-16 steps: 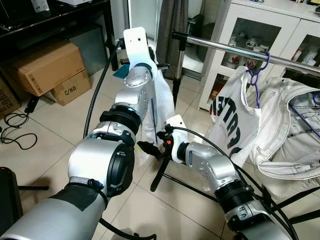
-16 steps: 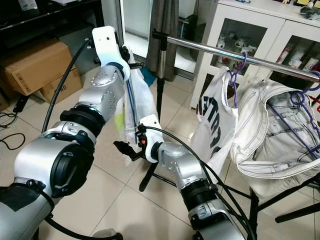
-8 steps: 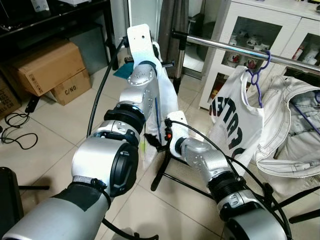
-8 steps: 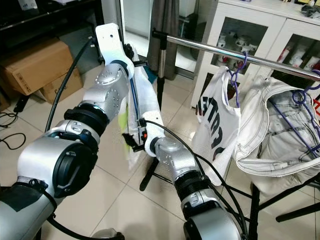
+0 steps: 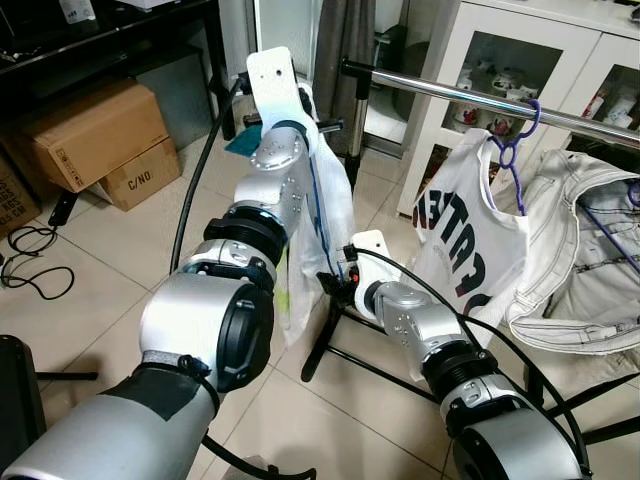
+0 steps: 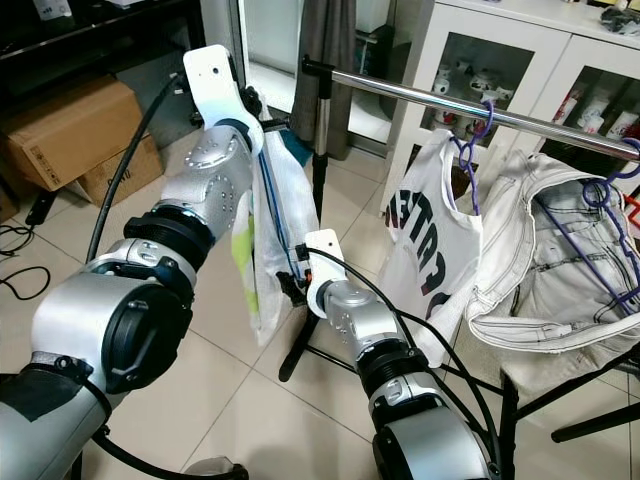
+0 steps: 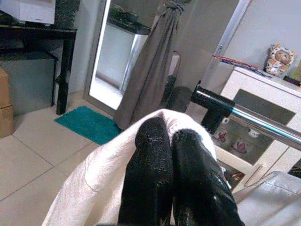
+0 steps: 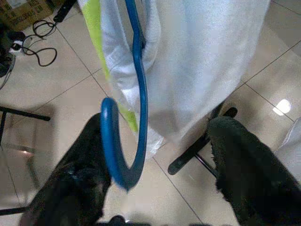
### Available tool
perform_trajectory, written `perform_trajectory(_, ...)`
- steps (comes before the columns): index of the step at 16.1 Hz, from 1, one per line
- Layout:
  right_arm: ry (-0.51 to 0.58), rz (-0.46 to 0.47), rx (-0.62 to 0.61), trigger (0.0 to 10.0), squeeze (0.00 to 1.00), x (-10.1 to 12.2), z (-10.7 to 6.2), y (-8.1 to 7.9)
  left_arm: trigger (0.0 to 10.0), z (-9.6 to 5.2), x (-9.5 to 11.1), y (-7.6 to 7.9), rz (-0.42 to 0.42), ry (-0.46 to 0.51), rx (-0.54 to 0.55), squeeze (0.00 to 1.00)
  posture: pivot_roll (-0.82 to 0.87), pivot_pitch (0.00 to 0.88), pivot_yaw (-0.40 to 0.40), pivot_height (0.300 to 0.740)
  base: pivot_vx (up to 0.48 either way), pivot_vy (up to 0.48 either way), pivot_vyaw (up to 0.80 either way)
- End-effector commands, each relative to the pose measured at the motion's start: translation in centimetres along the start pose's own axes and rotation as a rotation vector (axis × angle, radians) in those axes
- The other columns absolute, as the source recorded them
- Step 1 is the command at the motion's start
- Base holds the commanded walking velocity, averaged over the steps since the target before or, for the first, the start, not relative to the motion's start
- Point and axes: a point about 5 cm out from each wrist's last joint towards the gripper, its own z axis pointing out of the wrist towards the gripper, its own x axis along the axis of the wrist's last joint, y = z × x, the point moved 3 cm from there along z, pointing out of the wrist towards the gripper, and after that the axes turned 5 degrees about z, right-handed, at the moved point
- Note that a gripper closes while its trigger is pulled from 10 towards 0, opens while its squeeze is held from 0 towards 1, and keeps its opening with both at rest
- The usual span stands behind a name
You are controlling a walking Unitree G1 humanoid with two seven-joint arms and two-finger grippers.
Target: Hang hanger
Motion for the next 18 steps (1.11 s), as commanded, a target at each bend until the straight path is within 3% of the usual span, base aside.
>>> perform_trajectory(1, 0.023, 0.012, -0.020, 0.0, 0.00, 0.5, 0.0, 0.4, 0.0, 0.2, 2.4, 0.7, -0.011, 0.069, -0.010, 0.00, 0.02, 0.000, 0.008, 0.740, 0.000, 0.000, 0.00)
perform_trajectory(13, 0.067, 0.041, -0.014, 0.0, 0.00, 1.2, 0.1, 0.8, 0.0, 0.3, 2.6, 0.5, -0.015, 0.073, -0.006, 0.00, 0.02, 0.000, 0.009, 0.740, 0.000, 0.000, 0.00)
perform_trajectory(18, 0.071, 0.046, -0.003, 0.0, 0.00, 1.3, 0.1, 0.9, 0.0, 0.4, 3.0, -0.3, -0.014, 0.079, 0.012, 0.00, 0.02, 0.000, 0.013, 0.740, 0.000, 0.000, 0.00)
